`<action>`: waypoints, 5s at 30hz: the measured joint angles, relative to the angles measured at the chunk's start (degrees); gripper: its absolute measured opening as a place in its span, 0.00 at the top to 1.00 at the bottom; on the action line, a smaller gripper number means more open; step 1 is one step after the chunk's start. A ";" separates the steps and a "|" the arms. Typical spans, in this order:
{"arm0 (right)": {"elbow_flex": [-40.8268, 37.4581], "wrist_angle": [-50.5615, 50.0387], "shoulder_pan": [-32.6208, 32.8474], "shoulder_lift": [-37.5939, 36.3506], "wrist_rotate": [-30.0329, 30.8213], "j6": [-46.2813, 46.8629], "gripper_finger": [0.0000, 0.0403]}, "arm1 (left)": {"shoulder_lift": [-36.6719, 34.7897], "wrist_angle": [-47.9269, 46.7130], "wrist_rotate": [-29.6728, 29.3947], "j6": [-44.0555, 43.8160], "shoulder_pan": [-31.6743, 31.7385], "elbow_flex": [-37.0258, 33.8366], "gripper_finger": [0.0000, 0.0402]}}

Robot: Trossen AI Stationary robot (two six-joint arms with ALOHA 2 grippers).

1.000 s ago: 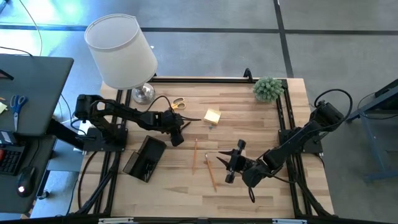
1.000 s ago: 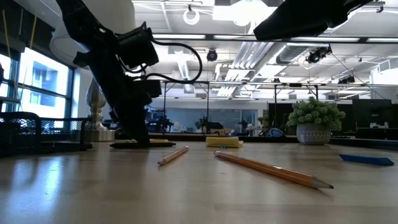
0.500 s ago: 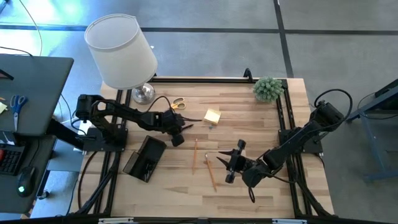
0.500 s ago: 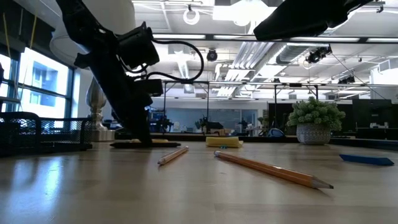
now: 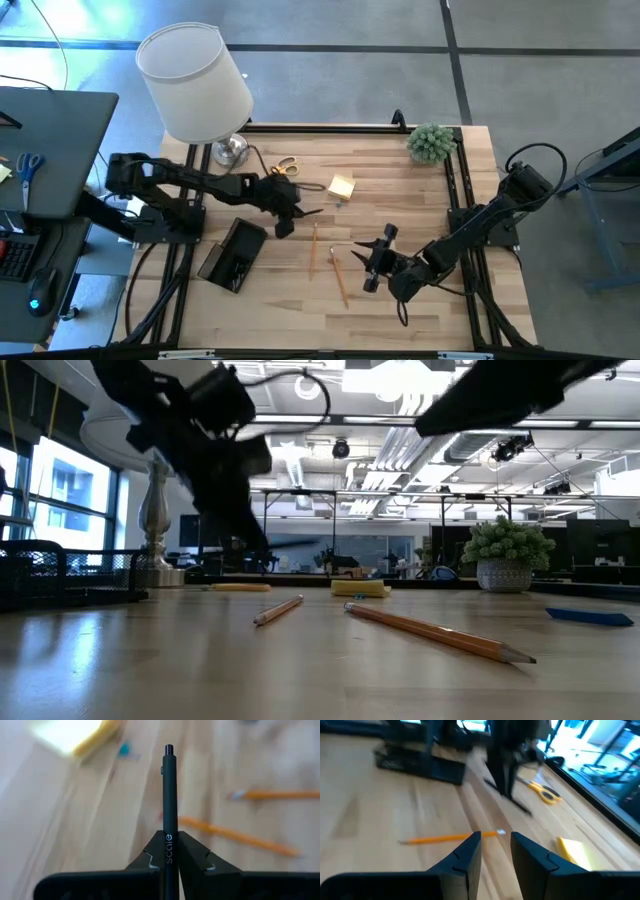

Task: Pick and place office supplies into organizer
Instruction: Put the black pen into the black desk organizer

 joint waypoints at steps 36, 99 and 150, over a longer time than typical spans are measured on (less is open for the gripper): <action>-6.62 58.01 -12.84 0.00 -27.44 -43.23 0.61 | -10.32 21.07 10.06 1.15 -11.40 0.65 0.97; -6.70 48.03 -20.30 0.04 -41.55 -31.51 0.97 | -28.24 -1.60 -9.52 10.69 -11.25 0.65 0.44; 83.04 8.34 -29.75 56.72 -69.66 -29.95 0.96 | -68.84 -32.73 -7.80 7.37 -11.27 0.65 0.76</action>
